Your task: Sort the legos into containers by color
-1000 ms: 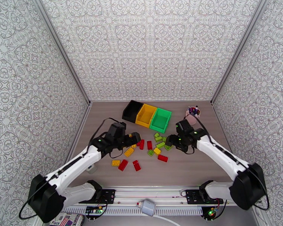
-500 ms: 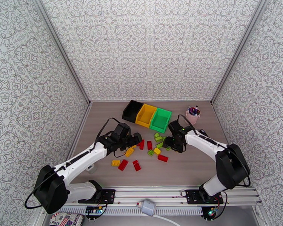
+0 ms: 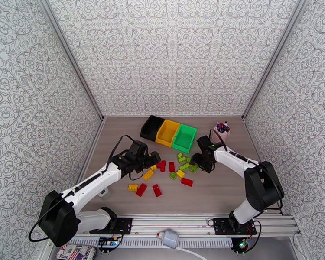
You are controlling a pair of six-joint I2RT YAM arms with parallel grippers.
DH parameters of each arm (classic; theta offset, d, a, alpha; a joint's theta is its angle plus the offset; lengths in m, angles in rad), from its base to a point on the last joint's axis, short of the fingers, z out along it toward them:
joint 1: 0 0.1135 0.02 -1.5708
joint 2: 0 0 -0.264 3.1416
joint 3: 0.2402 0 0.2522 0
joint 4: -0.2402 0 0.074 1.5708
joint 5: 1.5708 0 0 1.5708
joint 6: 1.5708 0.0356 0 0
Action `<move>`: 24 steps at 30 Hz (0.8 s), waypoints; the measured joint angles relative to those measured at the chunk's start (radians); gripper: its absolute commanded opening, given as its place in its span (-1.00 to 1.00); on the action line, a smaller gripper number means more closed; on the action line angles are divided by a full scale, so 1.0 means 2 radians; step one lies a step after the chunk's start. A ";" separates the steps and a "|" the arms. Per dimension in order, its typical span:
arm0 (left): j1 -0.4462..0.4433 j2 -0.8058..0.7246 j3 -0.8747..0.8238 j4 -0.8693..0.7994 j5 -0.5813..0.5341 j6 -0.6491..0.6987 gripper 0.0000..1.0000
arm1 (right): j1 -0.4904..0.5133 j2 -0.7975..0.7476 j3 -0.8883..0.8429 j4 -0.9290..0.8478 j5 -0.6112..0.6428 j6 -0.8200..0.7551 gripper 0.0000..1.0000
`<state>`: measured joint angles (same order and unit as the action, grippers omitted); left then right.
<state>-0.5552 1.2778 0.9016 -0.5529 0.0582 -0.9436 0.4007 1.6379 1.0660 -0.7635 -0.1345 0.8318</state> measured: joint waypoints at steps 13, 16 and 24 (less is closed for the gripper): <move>0.008 0.023 0.003 0.000 0.010 0.001 0.89 | -0.006 0.049 0.032 0.009 -0.006 0.005 0.31; 0.011 0.023 0.003 0.000 0.011 0.001 0.89 | -0.007 0.062 0.036 0.012 -0.009 0.005 0.29; 0.020 0.023 0.003 0.000 0.012 0.001 0.89 | -0.007 0.077 0.035 0.021 -0.015 0.005 0.20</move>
<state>-0.5148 1.3243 0.9073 -0.5522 0.0818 -0.9421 0.3866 1.7916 1.1370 -0.7212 -0.1650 0.8425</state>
